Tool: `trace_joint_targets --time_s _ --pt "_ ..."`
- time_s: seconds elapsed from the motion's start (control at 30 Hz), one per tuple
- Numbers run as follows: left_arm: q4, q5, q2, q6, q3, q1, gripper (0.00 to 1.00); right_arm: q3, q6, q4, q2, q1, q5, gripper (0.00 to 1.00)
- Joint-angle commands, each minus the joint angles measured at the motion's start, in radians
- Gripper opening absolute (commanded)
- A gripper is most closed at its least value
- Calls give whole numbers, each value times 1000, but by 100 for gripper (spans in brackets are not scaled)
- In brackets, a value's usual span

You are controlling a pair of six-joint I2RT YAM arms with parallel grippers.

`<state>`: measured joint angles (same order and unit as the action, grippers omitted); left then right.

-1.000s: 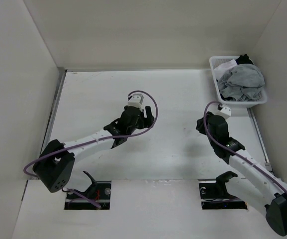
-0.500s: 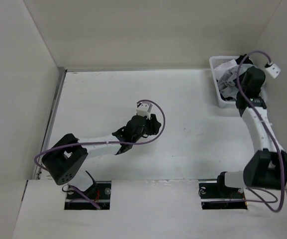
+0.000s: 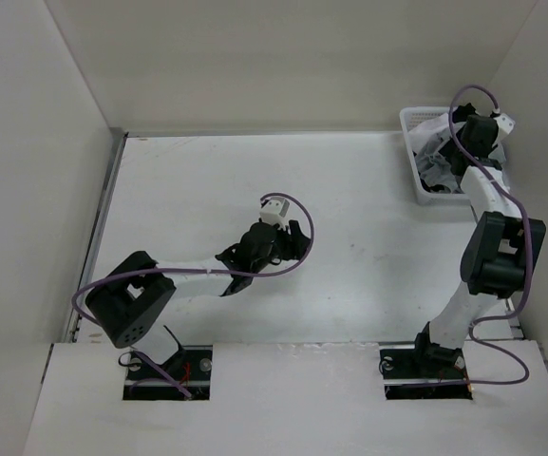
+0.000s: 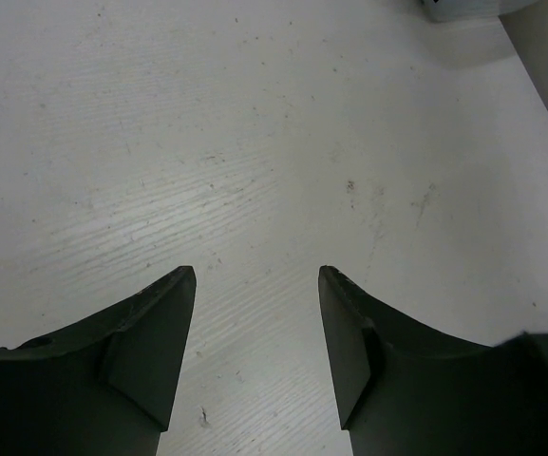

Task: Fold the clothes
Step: Grab the tank top from the pile, then move the tank top to the center of the board

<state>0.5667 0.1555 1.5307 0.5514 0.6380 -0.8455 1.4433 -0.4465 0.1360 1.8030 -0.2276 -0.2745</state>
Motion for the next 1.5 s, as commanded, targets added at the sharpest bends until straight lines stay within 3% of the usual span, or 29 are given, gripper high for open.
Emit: trace_joint_targets --time_s 0.0,0.13,0.3,0.37,0.53,0.63,0.83,0.97,1.13,1.37,1.47 --pt "64 -30 8 18 15 3 53 69 17 -62 19 1 58 56" --pt "71 -31 8 16 12 4 53 112 32 -62 64 4 109 65" --pt "71 -31 6 13 12 6 53 166 23 -44 128 -5 104 58" --pt "73 -31 11 13 11 7 53 164 28 -59 125 -3 121 46" --pt "73 -40 14 13 15 7 53 184 43 -75 119 -2 83 4" --pt "73 -37 13 13 14 10 53 138 32 -113 37 -2 81 0" --pt "82 -40 19 18 22 9 53 -38 19 -199 -342 53 26 1" --pt "82 -37 3 25 23 16 53 -135 18 -219 -607 173 1 3" --pt "59 -13 -93 88 8 55 52 -117 41 -173 -823 413 52 3" --pt "-59 71 -352 222 -98 206 53 20 66 -133 -875 863 265 3" --pt "-111 65 -472 263 -144 323 53 13 58 -159 -846 934 328 5"
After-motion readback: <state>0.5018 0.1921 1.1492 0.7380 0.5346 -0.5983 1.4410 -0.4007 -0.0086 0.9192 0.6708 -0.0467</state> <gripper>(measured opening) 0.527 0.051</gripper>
